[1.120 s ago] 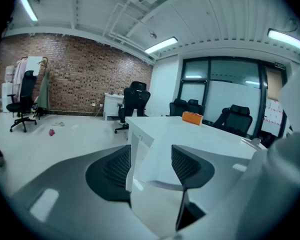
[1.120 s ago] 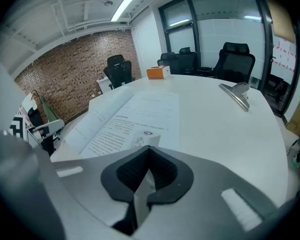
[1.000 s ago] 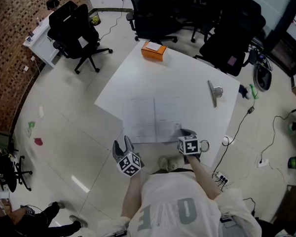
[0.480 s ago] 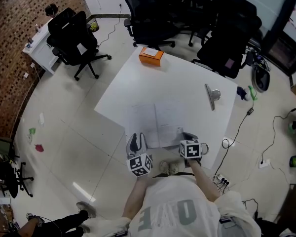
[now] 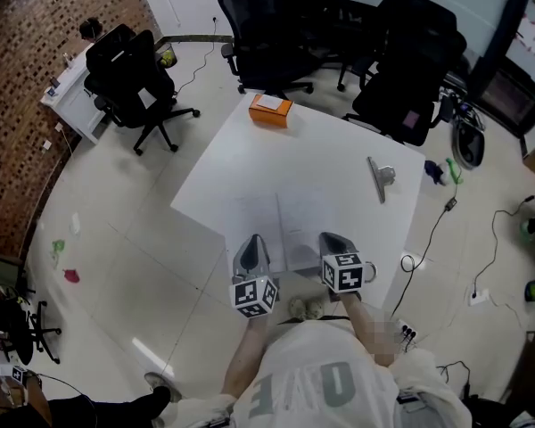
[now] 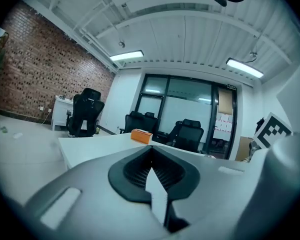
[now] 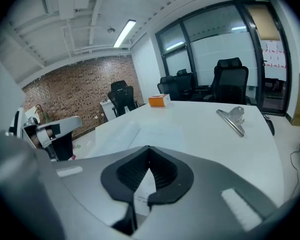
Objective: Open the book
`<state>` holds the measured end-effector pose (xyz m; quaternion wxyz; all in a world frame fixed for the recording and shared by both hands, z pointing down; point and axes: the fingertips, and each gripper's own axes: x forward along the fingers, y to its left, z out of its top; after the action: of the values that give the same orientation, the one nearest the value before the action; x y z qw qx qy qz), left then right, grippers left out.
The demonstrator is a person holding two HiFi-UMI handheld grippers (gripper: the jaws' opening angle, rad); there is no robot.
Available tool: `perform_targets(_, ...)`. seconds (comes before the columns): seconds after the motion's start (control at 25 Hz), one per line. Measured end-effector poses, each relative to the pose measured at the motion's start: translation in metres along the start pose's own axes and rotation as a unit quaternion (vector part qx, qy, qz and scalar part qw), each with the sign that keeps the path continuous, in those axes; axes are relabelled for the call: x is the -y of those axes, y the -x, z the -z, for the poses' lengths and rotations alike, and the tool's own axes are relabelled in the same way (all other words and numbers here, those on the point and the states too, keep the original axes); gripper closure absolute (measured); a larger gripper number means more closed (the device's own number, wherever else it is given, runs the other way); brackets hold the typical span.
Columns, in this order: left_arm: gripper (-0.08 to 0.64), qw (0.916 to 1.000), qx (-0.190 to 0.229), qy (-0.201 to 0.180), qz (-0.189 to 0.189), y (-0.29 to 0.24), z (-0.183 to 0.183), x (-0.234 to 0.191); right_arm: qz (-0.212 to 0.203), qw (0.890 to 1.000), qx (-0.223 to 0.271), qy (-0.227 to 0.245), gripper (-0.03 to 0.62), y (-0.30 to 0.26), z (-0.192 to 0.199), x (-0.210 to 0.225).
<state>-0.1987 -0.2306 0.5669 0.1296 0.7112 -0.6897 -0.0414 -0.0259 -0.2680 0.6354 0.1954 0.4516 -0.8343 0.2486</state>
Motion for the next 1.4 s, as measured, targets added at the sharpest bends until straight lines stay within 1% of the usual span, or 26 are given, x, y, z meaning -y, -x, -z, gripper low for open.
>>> perform_targets(0.08, 0.549, 0.9999, 0.012, 0.000, 0.005, 0.000, -0.013, 0.002, -0.012, 1.000, 0.022, 0.003, 0.589, 0.006, -0.015, -0.009)
perform_targets(0.16, 0.549, 0.9994, 0.033, 0.003, 0.009, 0.004, -0.029, 0.004, -0.028, 0.998, 0.052, 0.001, 0.589, 0.016, -0.032, -0.018)
perform_targets(0.32, 0.549, 0.9970, 0.076, -0.003, 0.011, 0.013, -0.060, 0.006, -0.062, 0.991, 0.116, 0.002, 0.589, 0.033, -0.064, -0.036)
perform_targets(0.4, 0.549, 0.9969, 0.077, -0.007, 0.018, 0.011, -0.060, 0.009, -0.070, 0.989, 0.130, 0.008, 0.589, 0.035, -0.070, -0.039)
perform_targets(0.52, 0.548, 0.9976, 0.063, -0.002, 0.030, 0.008, -0.053, 0.013, -0.074, 0.989, 0.128, 0.012, 0.589, 0.037, -0.067, -0.045)
perform_targets(0.68, 0.548, 0.9977, 0.063, 0.003, 0.026, 0.023, -0.056, 0.005, -0.084, 0.988, 0.127, 0.009, 0.589, 0.041, -0.052, -0.066)
perform_targets(0.76, 0.548, 0.9977, 0.061, -0.013, 0.026, 0.033, -0.056, 0.009, -0.091, 0.989, 0.120, 0.012, 0.589, 0.044, -0.043, -0.072)
perform_targets(0.84, 0.548, 0.9973, 0.051, -0.044, 0.028, 0.045, -0.053, 0.012, -0.098, 0.989, 0.111, 0.021, 0.589, 0.050, -0.033, -0.079)
perform_targets(0.92, 0.548, 0.9963, 0.048, -0.065, 0.031, 0.057, -0.052, 0.016, -0.101, 0.988, 0.117, 0.020, 0.589, 0.061, -0.029, -0.084)
perform_targets(1.04, 0.548, 0.9962, 0.055, -0.061, 0.031, 0.079, -0.049, 0.028, -0.097, 0.987, 0.130, 0.020, 0.589, 0.089, -0.021, -0.082)
perform_targets(1.12, 0.548, 0.9964, 0.056, -0.055, 0.032, 0.099, -0.042, 0.043, -0.090, 0.987, 0.128, 0.024, 0.589, 0.112, -0.005, -0.075)
perform_targets(1.2, 0.548, 0.9963, 0.055, -0.057, 0.034, 0.126, -0.030, 0.063, -0.084, 0.988, 0.124, 0.020, 0.589, 0.141, 0.018, -0.067)
perform_targets(1.28, 0.548, 0.9959, 0.060, -0.058, 0.035, 0.160, -0.017, 0.088, -0.083, 0.989, 0.125, 0.013, 0.589, 0.174, 0.043, -0.061)
perform_targets(1.4, 0.548, 0.9946, 0.078, -0.056, 0.039, 0.222, -0.001, 0.127, -0.091, 0.987, 0.135, 0.010, 0.589, 0.231, 0.082, -0.057)
